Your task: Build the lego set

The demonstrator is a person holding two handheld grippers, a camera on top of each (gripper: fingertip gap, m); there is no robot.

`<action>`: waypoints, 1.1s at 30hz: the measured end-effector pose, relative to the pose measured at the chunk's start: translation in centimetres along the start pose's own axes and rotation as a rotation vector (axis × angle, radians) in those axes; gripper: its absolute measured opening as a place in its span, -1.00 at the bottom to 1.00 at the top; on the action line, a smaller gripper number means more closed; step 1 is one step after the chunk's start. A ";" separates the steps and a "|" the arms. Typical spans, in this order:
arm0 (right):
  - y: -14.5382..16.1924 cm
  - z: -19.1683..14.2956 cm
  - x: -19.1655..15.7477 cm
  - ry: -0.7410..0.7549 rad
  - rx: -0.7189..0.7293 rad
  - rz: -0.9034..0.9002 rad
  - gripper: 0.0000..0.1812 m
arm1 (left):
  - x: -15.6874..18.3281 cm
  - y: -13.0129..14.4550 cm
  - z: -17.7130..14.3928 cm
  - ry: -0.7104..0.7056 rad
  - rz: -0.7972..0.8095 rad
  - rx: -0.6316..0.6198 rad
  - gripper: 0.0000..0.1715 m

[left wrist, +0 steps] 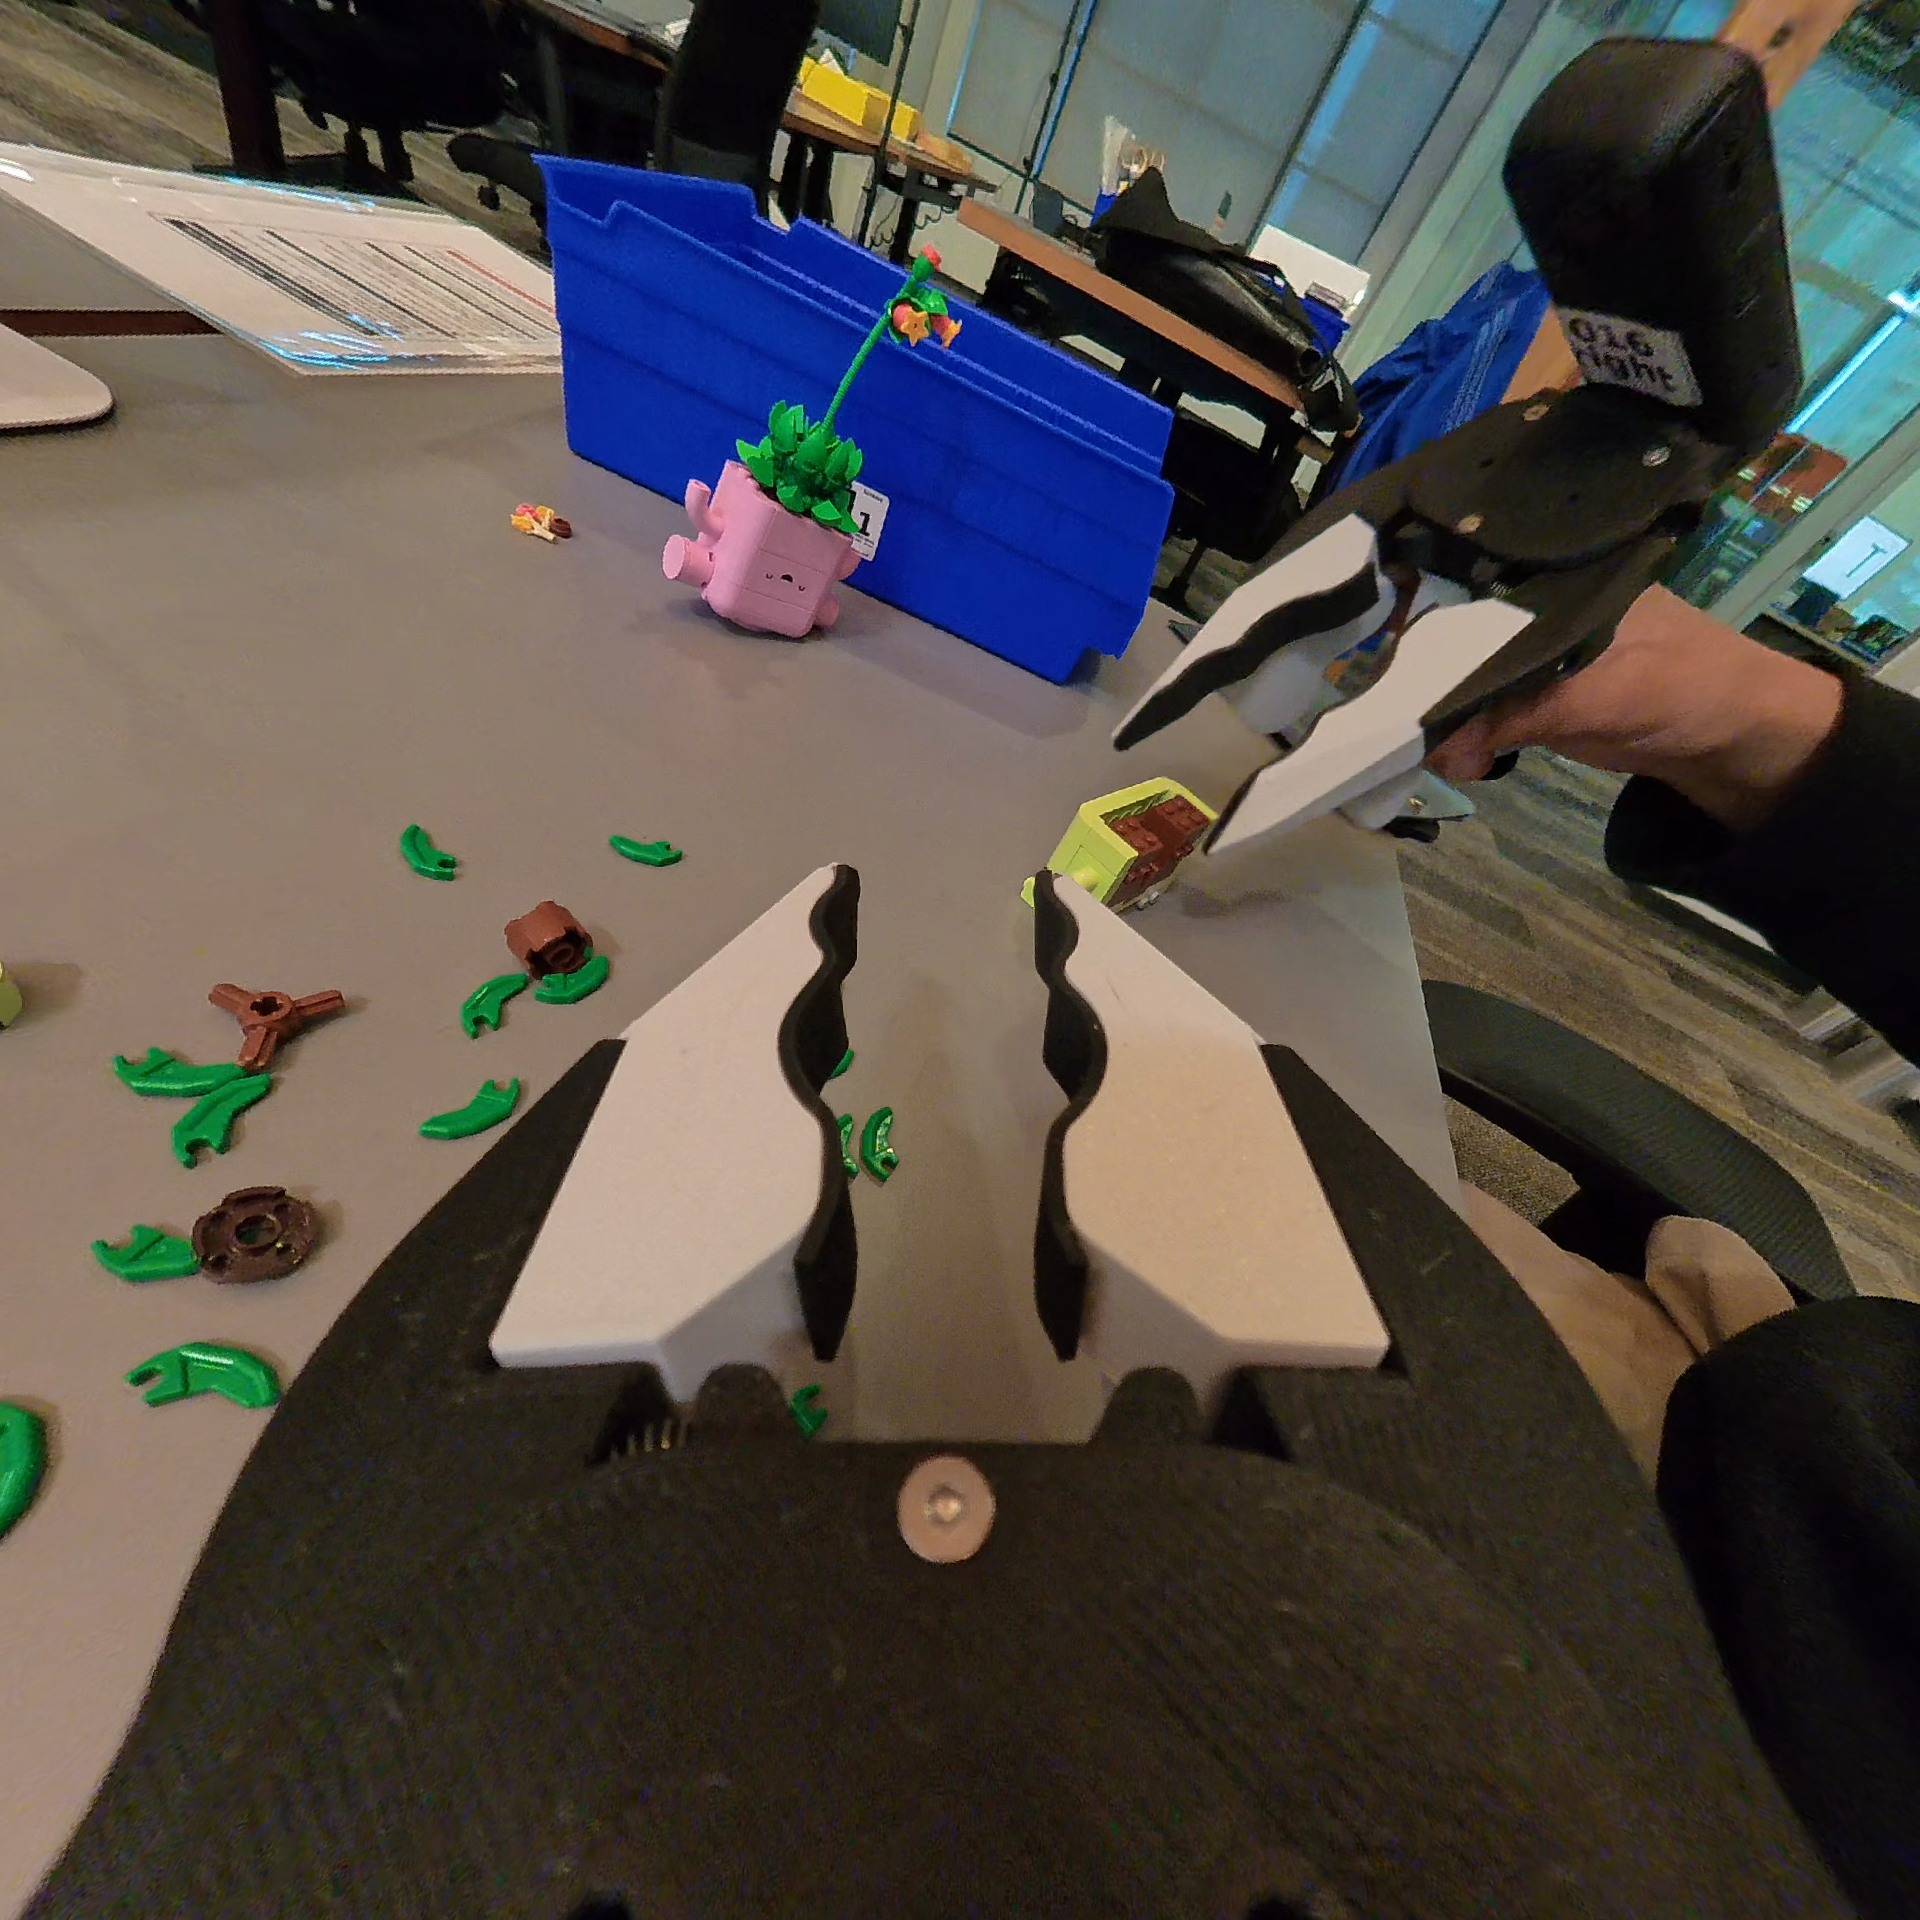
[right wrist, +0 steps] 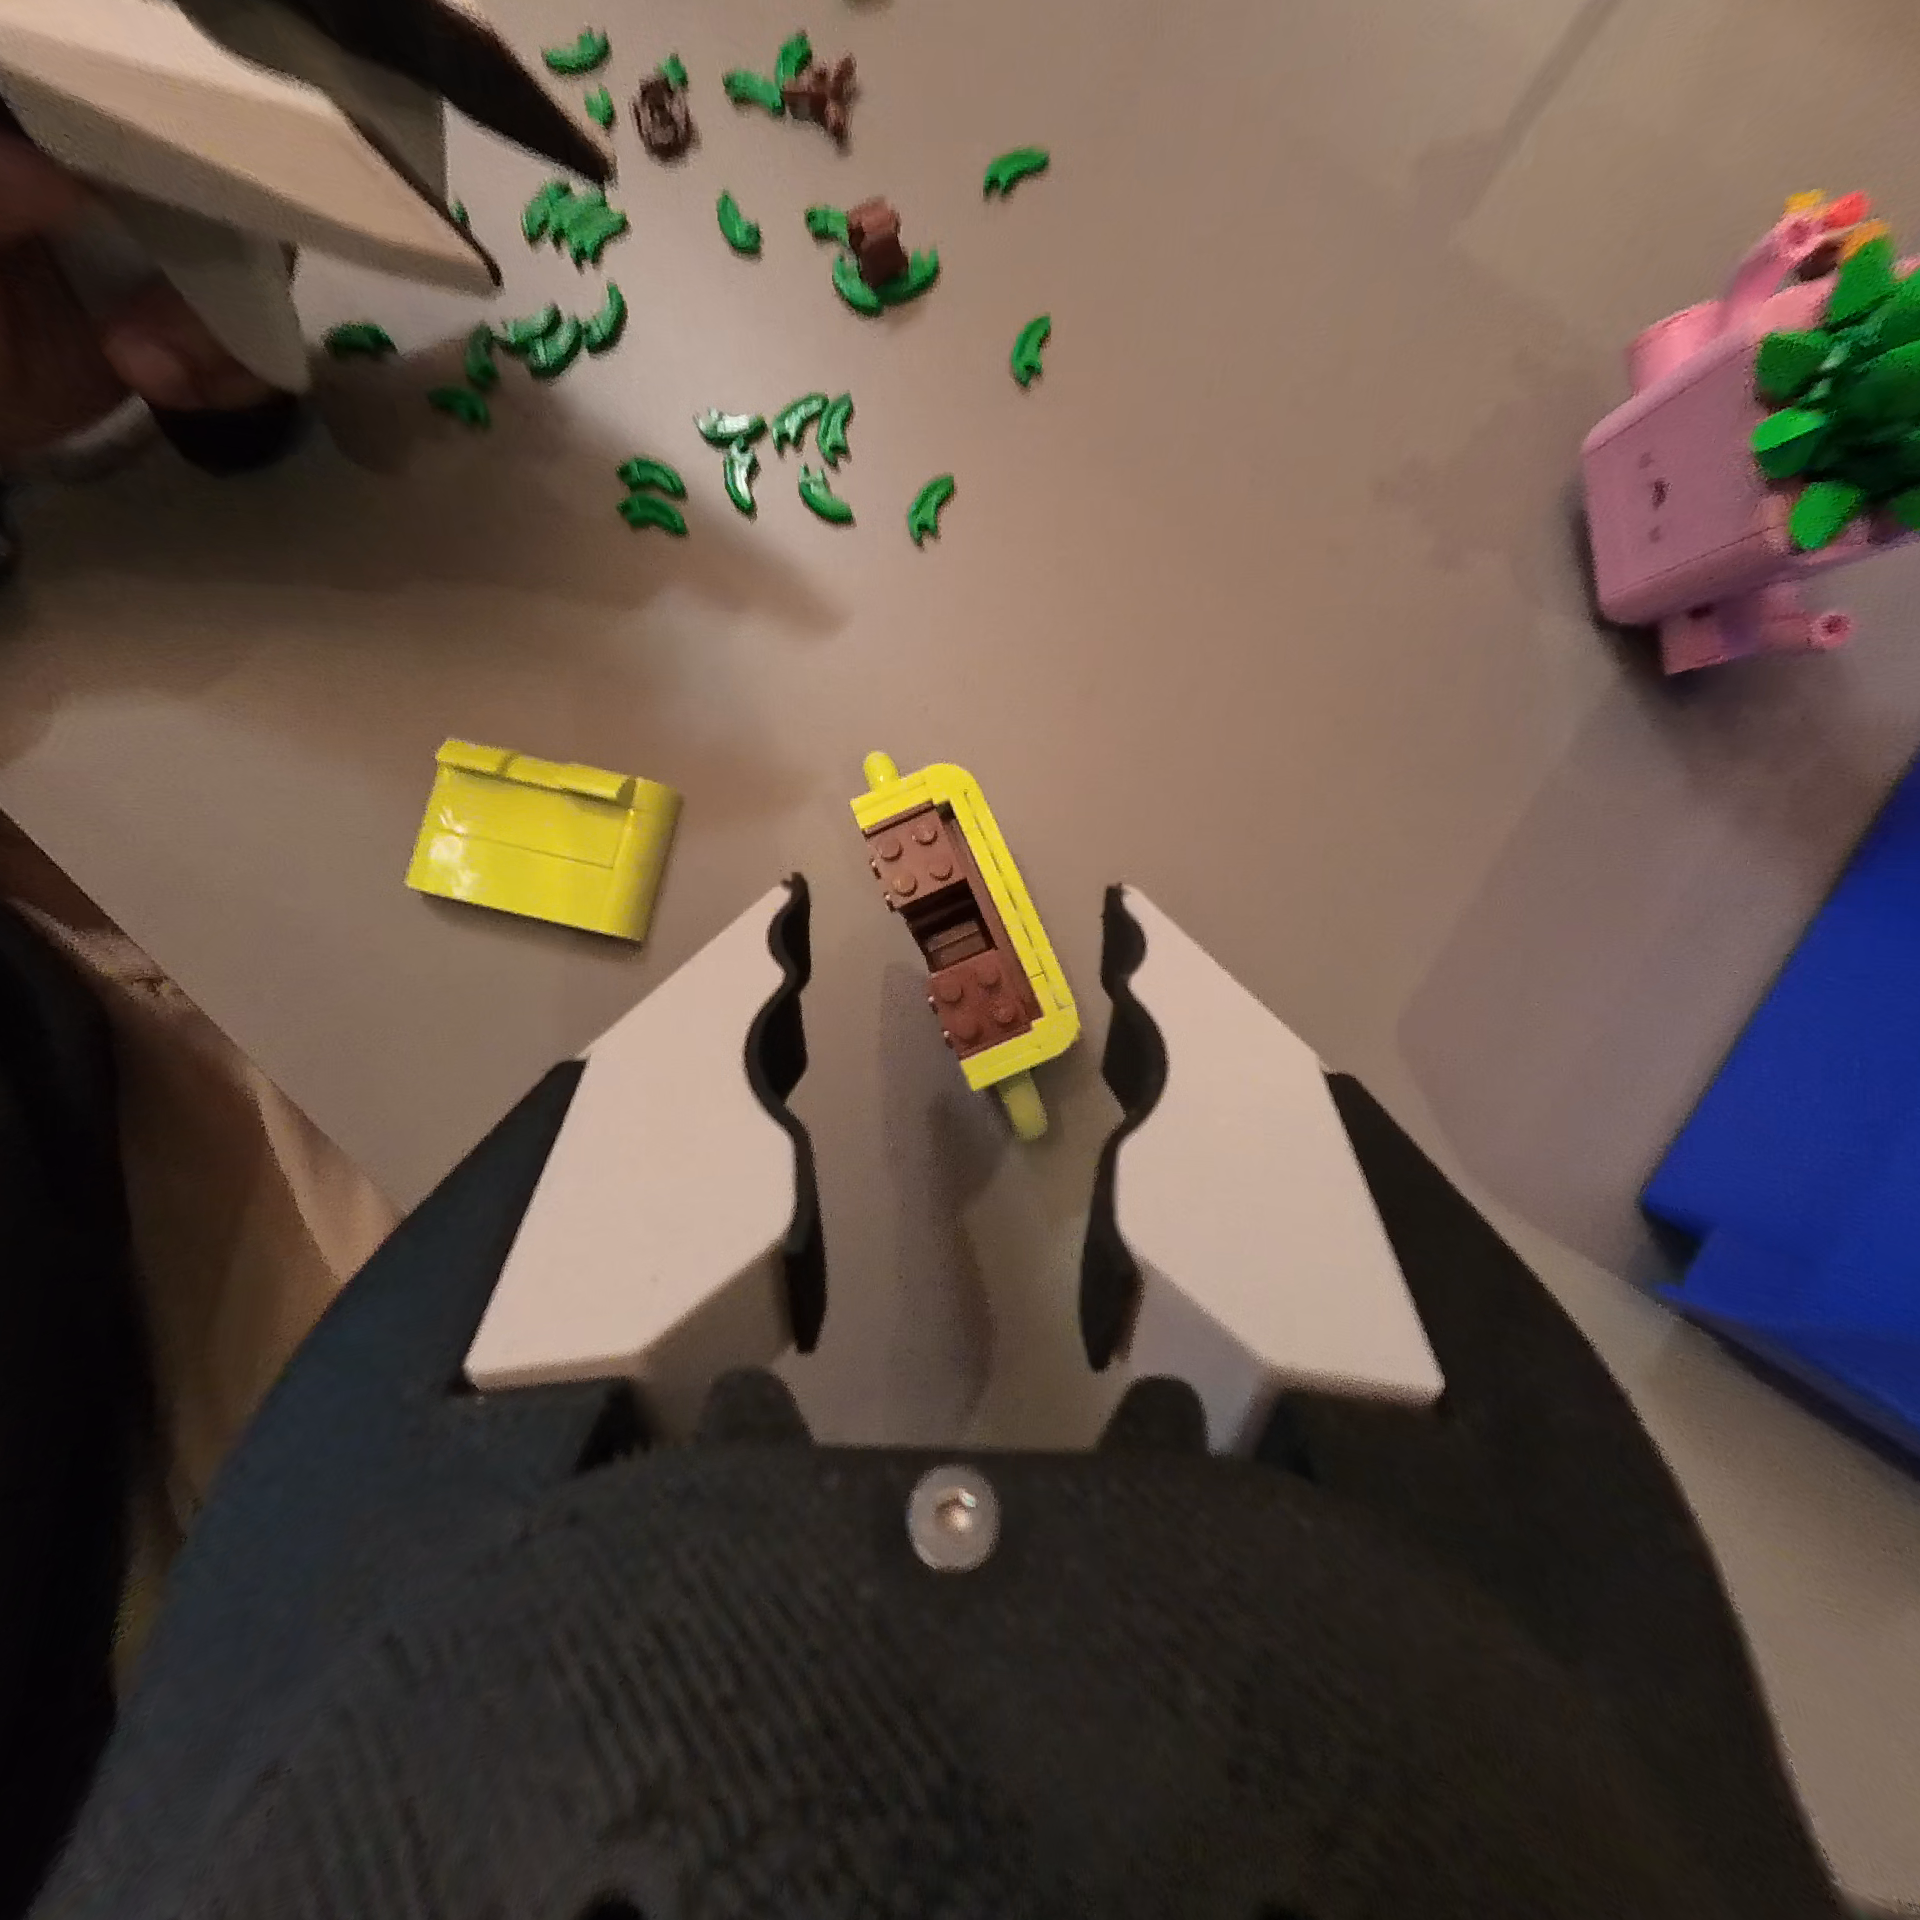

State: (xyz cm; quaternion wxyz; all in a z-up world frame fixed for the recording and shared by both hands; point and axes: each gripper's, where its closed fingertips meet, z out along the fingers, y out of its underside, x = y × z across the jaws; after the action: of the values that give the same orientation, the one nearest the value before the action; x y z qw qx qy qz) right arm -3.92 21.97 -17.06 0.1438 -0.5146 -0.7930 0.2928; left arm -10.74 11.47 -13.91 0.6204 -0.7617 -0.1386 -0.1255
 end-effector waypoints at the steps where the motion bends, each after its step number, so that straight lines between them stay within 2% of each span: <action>1: 0.3 0.3 0.0 0.001 -0.021 -0.014 -0.35 | 0.0 0.0 0.0 0.000 0.000 0.000 -0.62; 7: 0.7 2.1 0.1 0.009 -0.100 -0.107 -0.33 | 0.0 0.0 0.0 0.002 -0.002 0.000 -0.62; 9: 0.8 2.5 0.3 0.028 -0.132 -0.155 -0.41 | 0.0 0.0 0.0 0.002 -0.003 0.001 -0.62; 12: 0.4 2.8 0.3 0.037 -0.131 -0.234 -0.67 | 0.0 0.0 0.0 0.002 -0.003 0.002 -0.62; 15: -0.5 2.7 0.4 0.041 -0.079 -0.213 -0.68 | 0.0 0.0 0.0 0.002 -0.003 0.002 -0.62; 17: -2.2 1.9 0.3 0.015 0.047 -0.126 -0.69 | 0.0 0.0 0.0 0.003 -0.004 0.002 -0.62; 19: -5.1 -0.1 -0.8 -0.099 0.256 0.023 -0.69 | 0.0 0.0 0.0 0.004 -0.005 0.003 -0.62; 22: -10.7 -6.2 -3.3 -0.475 0.670 0.303 -0.70 | 0.0 0.0 -0.1 0.005 -0.009 0.003 -0.62; 25: -13.2 -12.7 -5.2 -0.843 0.979 0.391 -0.71 | 0.0 0.0 -0.1 0.007 -0.010 0.002 -0.62; 28: -13.4 -16.2 -6.9 -1.024 1.124 0.340 -0.71 | 0.0 0.0 -0.1 0.006 -0.007 0.002 -0.62; 33: -13.8 -17.9 -9.2 -1.100 1.174 0.279 -0.70 | 0.1 0.0 -0.1 0.006 -0.001 0.001 -0.62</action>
State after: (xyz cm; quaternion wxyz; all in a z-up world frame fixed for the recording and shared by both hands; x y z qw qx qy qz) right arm -0.66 15.23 6.13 -0.0576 -0.2321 -0.3965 0.8863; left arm -10.65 11.40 -13.85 0.6212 -0.7609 -0.1369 -0.1280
